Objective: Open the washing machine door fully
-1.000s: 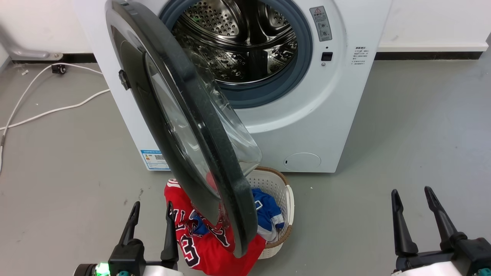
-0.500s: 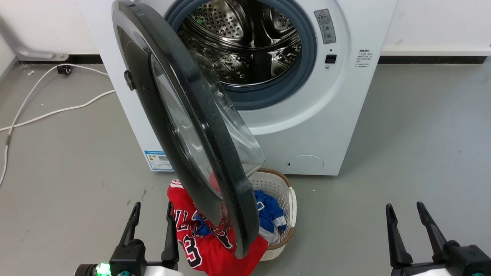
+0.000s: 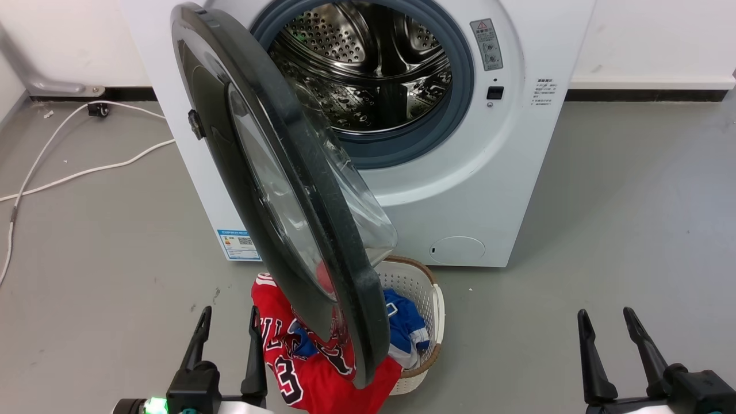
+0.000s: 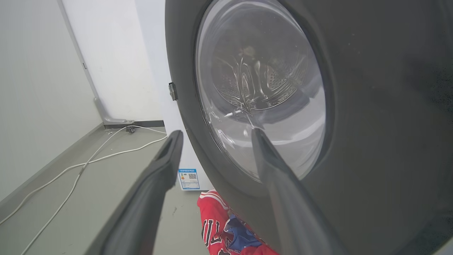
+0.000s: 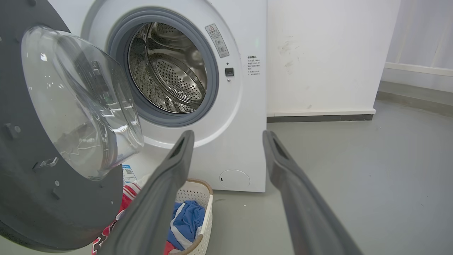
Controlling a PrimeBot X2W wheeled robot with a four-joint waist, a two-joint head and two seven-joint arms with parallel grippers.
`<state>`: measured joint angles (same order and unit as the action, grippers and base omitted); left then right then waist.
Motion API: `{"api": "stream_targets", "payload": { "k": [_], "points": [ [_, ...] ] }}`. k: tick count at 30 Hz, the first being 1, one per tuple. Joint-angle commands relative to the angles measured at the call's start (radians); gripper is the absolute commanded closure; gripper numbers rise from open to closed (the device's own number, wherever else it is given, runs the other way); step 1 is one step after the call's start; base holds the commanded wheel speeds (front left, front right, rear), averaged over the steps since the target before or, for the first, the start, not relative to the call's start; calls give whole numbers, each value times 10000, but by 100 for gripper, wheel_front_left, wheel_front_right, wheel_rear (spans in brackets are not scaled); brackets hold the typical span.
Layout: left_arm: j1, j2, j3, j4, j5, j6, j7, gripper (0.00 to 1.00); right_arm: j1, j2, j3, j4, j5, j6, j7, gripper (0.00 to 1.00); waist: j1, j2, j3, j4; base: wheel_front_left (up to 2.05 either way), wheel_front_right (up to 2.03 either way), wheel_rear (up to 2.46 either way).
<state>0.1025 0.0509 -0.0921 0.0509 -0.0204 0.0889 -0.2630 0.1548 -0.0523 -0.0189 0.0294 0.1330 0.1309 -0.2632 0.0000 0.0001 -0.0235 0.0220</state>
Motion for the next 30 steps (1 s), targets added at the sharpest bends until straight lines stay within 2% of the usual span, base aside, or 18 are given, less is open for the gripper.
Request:
{"api": "stream_targets", "payload": {
  "k": [1,2,10,18,25,28,30],
  "points": [
    [106,12,7,59,85,-10,-27,86,96,37,22,-22,40,-2,-21,0,0,-1,-12,-1,0,0,0],
    [114,20,-3,87,90,-38,-27,100,96,37,32,-24,42,-2,-21,0,0,-1,-20,-2,0,0,0],
    [-162,148,199,-229,75,-19,-27,100,113,37,62,-73,68,-2,-21,0,0,-1,-51,-5,0,0,0],
    [-986,575,309,-1723,398,71,-25,100,63,36,95,-118,139,-2,-21,0,0,-1,-27,-23,0,0,0],
    [-1667,822,-293,-3332,798,130,-25,100,15,36,157,-87,174,-2,-21,0,0,-1,-6,-39,0,0,0],
    [-1924,867,-717,-3861,886,80,-24,100,6,36,189,-81,182,-2,-21,0,0,-1,5,-49,0,0,0],
    [-2257,875,-1336,-4443,973,16,-24,100,-18,36,217,-80,188,-2,-21,0,0,-1,26,-54,0,0,0]
  ]
}}
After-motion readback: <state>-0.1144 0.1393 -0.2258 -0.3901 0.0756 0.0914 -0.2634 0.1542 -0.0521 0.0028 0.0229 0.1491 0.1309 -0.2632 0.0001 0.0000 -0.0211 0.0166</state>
